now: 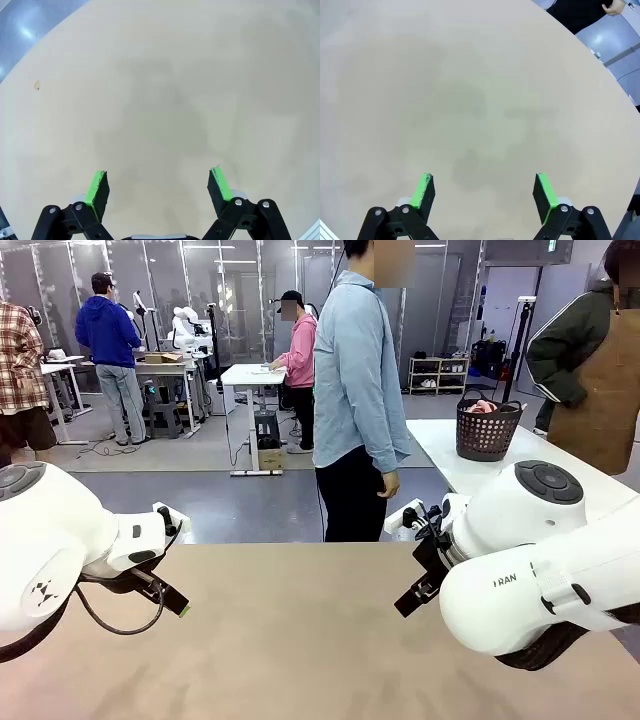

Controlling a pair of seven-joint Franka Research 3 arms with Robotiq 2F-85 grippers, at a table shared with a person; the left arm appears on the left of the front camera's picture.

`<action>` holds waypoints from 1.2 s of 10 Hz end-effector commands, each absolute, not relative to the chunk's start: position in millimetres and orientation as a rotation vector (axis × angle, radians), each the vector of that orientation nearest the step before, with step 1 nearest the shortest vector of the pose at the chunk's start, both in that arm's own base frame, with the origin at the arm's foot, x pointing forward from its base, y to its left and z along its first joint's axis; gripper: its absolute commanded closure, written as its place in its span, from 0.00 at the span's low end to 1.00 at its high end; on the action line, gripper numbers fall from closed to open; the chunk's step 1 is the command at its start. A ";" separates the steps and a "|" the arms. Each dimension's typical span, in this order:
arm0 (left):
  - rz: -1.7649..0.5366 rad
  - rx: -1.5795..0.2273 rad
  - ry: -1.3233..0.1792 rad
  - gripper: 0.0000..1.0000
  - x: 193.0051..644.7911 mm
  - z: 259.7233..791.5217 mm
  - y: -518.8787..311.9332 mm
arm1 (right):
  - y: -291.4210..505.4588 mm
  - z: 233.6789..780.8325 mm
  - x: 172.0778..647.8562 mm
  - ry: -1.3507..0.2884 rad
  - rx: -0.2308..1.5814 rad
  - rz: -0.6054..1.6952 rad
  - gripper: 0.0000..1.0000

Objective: Fold the towel.
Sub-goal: Grab the top end of the 100 cm Hotel Towel extended by the human.

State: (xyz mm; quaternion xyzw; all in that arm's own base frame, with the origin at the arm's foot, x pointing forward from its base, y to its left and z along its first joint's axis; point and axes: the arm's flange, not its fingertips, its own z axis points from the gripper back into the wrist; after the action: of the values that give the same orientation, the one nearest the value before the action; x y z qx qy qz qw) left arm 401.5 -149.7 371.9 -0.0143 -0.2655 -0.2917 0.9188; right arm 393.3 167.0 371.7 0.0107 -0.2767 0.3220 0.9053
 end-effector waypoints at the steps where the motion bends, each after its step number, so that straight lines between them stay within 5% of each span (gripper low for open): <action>1: -0.600 -0.030 -0.546 0.00 401.5 371.9 -149.8 | 167.0 371.8 393.4 -0.572 0.022 0.665 0.00; 12: -0.605 -0.096 -0.526 0.00 399.1 399.1 -146.2 | 167.6 400.6 390.9 -0.571 0.026 0.664 0.00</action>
State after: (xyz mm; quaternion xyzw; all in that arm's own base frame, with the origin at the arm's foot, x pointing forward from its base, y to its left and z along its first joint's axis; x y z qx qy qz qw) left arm 400.7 -151.6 377.7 -0.0213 -0.2658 -0.2893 0.9193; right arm 393.7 167.4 378.7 0.0099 -0.2787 0.3232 0.9043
